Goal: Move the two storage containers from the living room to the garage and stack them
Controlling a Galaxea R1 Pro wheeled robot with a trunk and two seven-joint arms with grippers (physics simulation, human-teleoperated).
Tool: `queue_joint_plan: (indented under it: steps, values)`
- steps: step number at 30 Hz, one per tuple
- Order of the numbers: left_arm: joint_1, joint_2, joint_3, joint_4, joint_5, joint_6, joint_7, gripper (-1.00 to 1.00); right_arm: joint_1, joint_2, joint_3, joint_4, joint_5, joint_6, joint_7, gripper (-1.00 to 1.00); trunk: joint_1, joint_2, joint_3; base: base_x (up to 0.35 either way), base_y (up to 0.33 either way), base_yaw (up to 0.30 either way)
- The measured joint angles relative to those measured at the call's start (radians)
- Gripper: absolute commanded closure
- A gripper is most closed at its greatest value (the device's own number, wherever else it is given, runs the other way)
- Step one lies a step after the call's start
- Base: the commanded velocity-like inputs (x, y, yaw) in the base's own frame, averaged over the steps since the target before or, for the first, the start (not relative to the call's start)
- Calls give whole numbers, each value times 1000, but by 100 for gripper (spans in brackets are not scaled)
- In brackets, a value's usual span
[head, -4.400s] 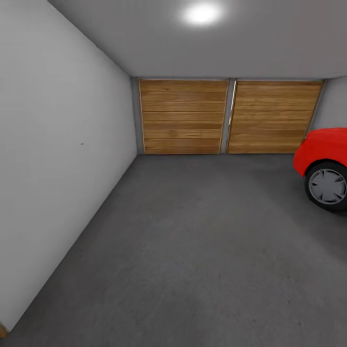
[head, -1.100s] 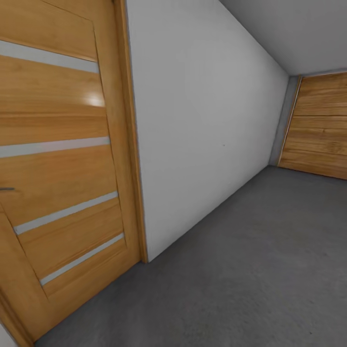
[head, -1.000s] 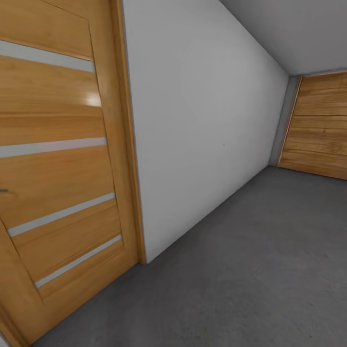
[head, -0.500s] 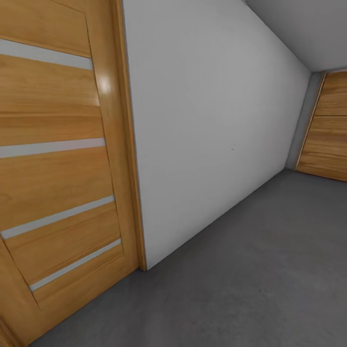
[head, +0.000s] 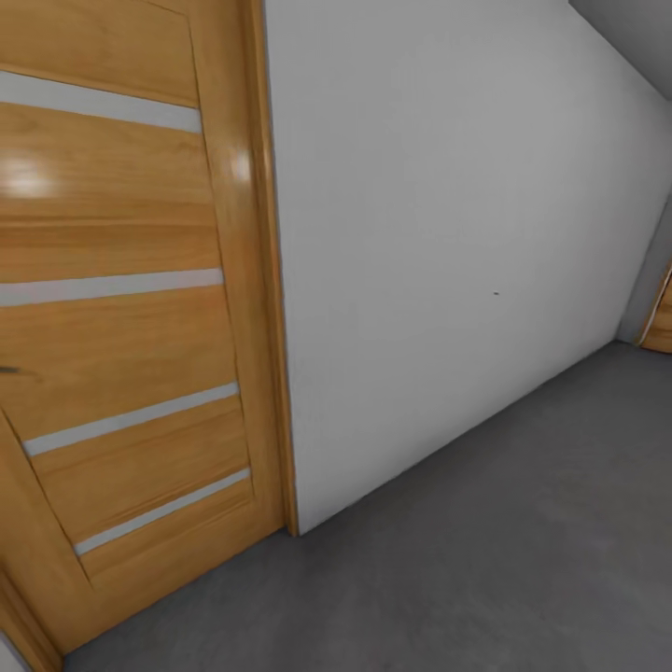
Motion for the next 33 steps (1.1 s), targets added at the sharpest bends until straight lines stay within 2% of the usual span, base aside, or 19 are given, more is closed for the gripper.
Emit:
queue_joint_plan:
  steps: [8, 33]
  values:
    - [0, 0, 0, 0, 0, 0, 0, -100, 0, 0, 0, 0, 0, 0, -1, -100, 0, 0, 0, 173, -130, 269]
    - [0, 0, 0, 0, 0, 0, 0, -100, 0, 0, 0, 0, 0, -2, -1, -100, 0, 0, 0, 3, -2, 269]
